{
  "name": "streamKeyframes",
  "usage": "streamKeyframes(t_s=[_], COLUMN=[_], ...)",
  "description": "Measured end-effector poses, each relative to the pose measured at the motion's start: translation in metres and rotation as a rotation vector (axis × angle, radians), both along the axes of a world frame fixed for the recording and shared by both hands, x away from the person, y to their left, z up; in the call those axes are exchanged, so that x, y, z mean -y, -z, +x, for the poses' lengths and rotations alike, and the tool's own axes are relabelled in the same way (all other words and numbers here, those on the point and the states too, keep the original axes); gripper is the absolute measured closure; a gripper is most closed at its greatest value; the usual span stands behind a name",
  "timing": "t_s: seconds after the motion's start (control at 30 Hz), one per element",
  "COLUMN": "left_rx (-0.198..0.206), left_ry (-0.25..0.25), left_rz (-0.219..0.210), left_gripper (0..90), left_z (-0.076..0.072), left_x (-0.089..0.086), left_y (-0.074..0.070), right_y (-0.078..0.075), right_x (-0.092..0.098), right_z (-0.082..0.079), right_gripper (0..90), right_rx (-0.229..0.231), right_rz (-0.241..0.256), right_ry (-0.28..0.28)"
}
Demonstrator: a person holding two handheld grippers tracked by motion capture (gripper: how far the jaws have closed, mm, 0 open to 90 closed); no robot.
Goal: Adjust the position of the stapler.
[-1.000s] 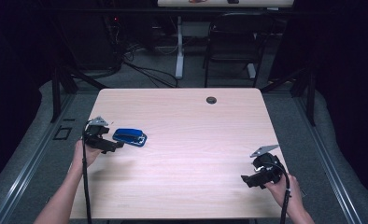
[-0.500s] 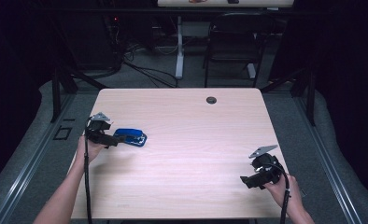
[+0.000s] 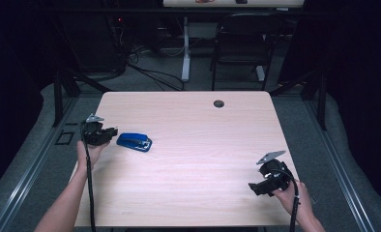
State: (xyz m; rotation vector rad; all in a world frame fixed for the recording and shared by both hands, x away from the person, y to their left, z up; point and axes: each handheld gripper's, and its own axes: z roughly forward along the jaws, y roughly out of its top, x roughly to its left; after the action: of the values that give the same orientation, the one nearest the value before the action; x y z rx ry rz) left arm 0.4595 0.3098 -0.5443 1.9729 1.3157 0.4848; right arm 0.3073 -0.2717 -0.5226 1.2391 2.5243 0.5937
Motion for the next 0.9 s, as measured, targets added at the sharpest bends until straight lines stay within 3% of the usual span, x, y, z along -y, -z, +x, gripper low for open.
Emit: streamKeyframes(t_s=[0.03,0.17,0.37,0.43,0.53,0.57,0.63,0.67,0.9], left_rx=[-0.027,-0.039,-0.072,-0.075,-0.074,-0.079,-0.074,-0.086,-0.095], left_ry=[0.009,0.004,0.013,0.019,0.02,0.028,0.035,0.061,0.117], left_rz=[0.009,0.03,0.014,0.008,0.006,-0.022,-0.033,-0.051,-0.028], left_gripper=[82.0,84.2,85.4,90.0,90.0,90.0,90.0,90.0,90.0], left_z=[0.002,0.006,0.012,0.012,0.012,0.011,0.011,0.01,0.009], left_x=[0.003,0.008,0.01,0.011,0.011,0.009,0.01,0.009,0.021], left_y=[0.003,0.008,0.013,0.014,0.015,0.016,0.017,0.017,0.015], right_y=[0.0,0.0,-0.001,-0.001,-0.001,0.0,0.0,0.0,-0.001], right_x=[0.0,0.001,0.001,0.001,0.001,0.0,0.0,0.0,-0.001], right_z=[0.0,0.0,-0.001,0.0,0.0,0.0,0.0,0.0,0.0], right_gripper=[9.4,9.4,9.4,9.5,9.5,9.5,9.5,9.5,9.5], right_rx=[0.002,0.004,0.006,0.004,0.002,0.002,0.002,0.003,0.004], right_rz=[-0.006,0.001,-0.002,-0.006,-0.007,0.002,0.005,0.001,-0.017], right_ry=[-0.002,-0.001,0.001,-0.002,-0.007,-0.005,-0.003,-0.002,-0.008])
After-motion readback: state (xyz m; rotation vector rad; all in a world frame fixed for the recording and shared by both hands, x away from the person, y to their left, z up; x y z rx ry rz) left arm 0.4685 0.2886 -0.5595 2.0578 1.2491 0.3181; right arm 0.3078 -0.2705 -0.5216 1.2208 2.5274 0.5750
